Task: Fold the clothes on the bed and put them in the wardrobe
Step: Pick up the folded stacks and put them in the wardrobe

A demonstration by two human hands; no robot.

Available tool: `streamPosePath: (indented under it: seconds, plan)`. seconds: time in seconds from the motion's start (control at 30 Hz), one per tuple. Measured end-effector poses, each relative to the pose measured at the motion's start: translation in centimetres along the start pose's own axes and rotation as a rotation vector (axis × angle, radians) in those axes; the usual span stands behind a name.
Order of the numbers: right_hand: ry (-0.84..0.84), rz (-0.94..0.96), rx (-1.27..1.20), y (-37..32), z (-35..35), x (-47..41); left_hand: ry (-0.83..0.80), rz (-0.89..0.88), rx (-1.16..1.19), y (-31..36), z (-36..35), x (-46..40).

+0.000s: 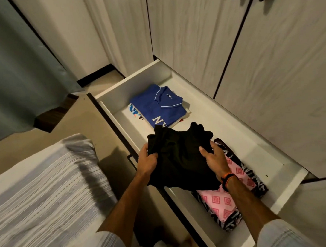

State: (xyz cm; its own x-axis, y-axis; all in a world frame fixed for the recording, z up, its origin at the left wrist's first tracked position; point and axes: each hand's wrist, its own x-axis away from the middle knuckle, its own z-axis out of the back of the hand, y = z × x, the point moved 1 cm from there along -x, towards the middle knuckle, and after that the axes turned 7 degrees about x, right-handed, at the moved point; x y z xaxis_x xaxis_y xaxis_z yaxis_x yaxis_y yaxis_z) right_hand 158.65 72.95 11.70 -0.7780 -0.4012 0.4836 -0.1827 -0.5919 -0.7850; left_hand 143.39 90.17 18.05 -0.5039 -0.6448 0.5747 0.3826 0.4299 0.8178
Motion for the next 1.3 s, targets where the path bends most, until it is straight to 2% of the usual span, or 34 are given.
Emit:
streamPosePath:
  seconds: [0.3,0.63,0.7,0.73,0.83,0.87,0.93,1.03,1.1,1.2,1.3]
  plan:
    - [-0.036,0.002,0.089,-1.0,-0.3,-6.1,0.044,0.024,-0.022,-1.5,-2.5,-5.3]
    - [-0.168,0.092,0.34,-1.8,-1.7,-16.8,0.167,0.035,0.008,-5.6,-4.3,-13.5]
    - [-0.186,0.08,0.401,-2.5,-2.1,-19.5,0.174,0.111,0.074,-7.2,-5.0,-14.9]
    - [-0.145,0.092,0.474,-2.4,-2.4,-20.9,0.164,0.172,0.082,-8.2,-5.4,-15.6]
    - [0.028,0.123,1.033,-2.7,-3.0,-22.6,0.194,0.391,-0.116,-10.1,-6.2,-17.2]
    - [0.029,0.119,1.116,-2.6,-3.5,-22.8,0.197,0.443,-0.208,-10.5,-6.2,-17.7]
    - [-0.064,0.102,1.092,-1.7,-4.8,-22.3,0.167,0.412,-0.434,-10.6,-6.0,-18.6]
    - [-0.168,0.114,1.08,0.3,-6.7,-21.2,0.084,0.096,-0.845,-9.8,-6.1,-19.8]
    - [-0.223,0.102,1.102,1.5,-7.6,-20.9,-0.043,-0.084,-1.031,-9.8,-6.8,-20.9]
    - [-0.283,0.078,1.122,2.4,-8.2,-21.5,-0.28,-0.062,-1.198,-10.6,-7.5,-22.7]
    - [-0.343,0.054,1.136,3.2,-8.6,-22.5,-0.387,0.048,-1.263,-11.9,-7.7,-24.3]
